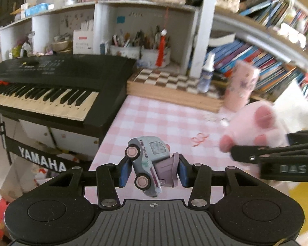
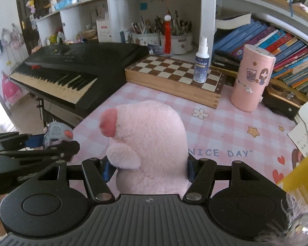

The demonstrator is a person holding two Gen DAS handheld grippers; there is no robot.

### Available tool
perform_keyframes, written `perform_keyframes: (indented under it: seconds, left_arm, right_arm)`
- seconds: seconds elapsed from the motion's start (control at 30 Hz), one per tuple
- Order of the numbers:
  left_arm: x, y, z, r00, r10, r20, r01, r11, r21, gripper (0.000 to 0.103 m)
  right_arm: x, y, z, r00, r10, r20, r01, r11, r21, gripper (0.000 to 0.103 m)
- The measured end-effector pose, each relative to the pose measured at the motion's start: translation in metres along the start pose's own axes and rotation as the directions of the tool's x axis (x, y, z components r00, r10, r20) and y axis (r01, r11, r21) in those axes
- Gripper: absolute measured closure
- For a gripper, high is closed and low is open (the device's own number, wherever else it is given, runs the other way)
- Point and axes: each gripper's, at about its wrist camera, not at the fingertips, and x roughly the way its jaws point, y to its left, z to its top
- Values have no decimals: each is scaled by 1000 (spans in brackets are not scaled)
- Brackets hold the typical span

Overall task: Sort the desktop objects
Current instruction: 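Carry the toy car with the left tool while the right tool carries the plush pig to the yellow box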

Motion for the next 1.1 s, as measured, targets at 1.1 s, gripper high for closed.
perform_keyframes:
  seconds: [1.1]
  left_arm:
    - [-161,9,-97,965,-262,-9,263,963,54,57]
  right_arm:
    - [-152,90,-148,994,-113,-6,113,981,157,42]
